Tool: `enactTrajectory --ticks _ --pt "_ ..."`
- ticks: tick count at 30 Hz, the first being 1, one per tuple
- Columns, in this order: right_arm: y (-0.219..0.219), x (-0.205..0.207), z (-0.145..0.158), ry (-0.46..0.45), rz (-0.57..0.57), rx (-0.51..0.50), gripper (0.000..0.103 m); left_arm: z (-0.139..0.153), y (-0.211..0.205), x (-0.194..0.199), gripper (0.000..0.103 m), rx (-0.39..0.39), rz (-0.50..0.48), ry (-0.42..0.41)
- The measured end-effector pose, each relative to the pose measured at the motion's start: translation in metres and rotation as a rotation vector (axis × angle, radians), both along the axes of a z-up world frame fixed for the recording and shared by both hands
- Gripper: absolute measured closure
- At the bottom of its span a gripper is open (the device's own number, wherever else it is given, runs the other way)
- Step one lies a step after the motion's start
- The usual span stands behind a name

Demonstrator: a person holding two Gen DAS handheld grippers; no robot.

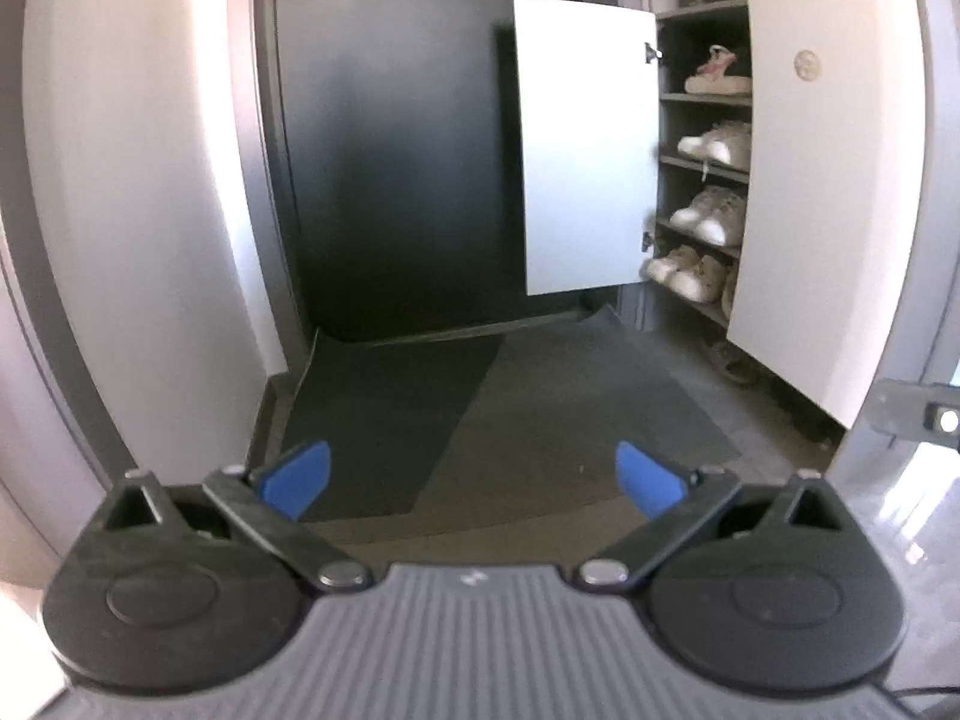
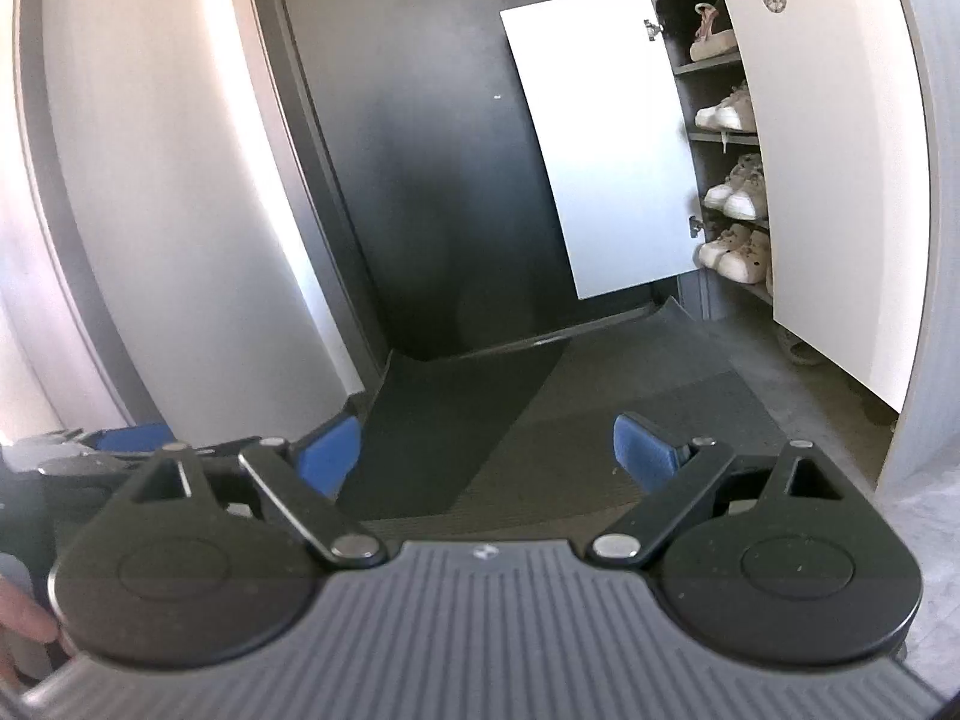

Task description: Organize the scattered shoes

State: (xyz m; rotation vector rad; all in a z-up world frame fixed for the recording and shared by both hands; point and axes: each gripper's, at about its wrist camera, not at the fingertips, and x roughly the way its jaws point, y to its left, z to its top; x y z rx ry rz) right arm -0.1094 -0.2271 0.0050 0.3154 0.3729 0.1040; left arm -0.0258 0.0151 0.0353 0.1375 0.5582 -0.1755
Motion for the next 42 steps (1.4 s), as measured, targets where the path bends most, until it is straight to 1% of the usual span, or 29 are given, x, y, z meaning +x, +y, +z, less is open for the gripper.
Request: enactTrajectory --ticks 2,5,8,12,20,26,35,42 --pt "0.003 0.002 0.0 0.008 0.0 -0.002 0.009 0.0 0.003 0.006 0.0 -0.04 0.007 0.043" --pt "0.01 0.007 -0.001 0.025 -0.009 -0.029 0.009 -0.001 0.004 0.016 0.0 -0.063 0.045 0.078" --pt "0.016 0.012 -0.001 0.031 -0.012 -0.058 0.009 -0.002 -0.001 0.02 0.0 -0.036 0.064 0.079" --pt "0.021 0.016 -0.002 0.036 0.001 -0.08 0.009 -0.002 -0.002 0.017 0.0 -0.034 0.048 0.088" --pt "0.028 0.02 -0.006 0.06 0.008 -0.091 0.009 -0.006 0.0 0.018 0.0 -0.053 0.008 0.137" --pt "0.03 0.021 -0.007 0.073 0.006 -0.095 0.009 -0.007 0.003 0.017 0.0 -0.057 0.014 0.143" --pt "0.03 0.022 -0.003 0.077 0.015 -0.087 0.009 -0.007 0.021 0.02 0.0 -0.084 0.047 0.171" --pt "0.034 0.028 -0.005 0.094 0.028 -0.096 0.009 -0.007 0.025 0.021 0.0 -0.095 0.032 0.189"
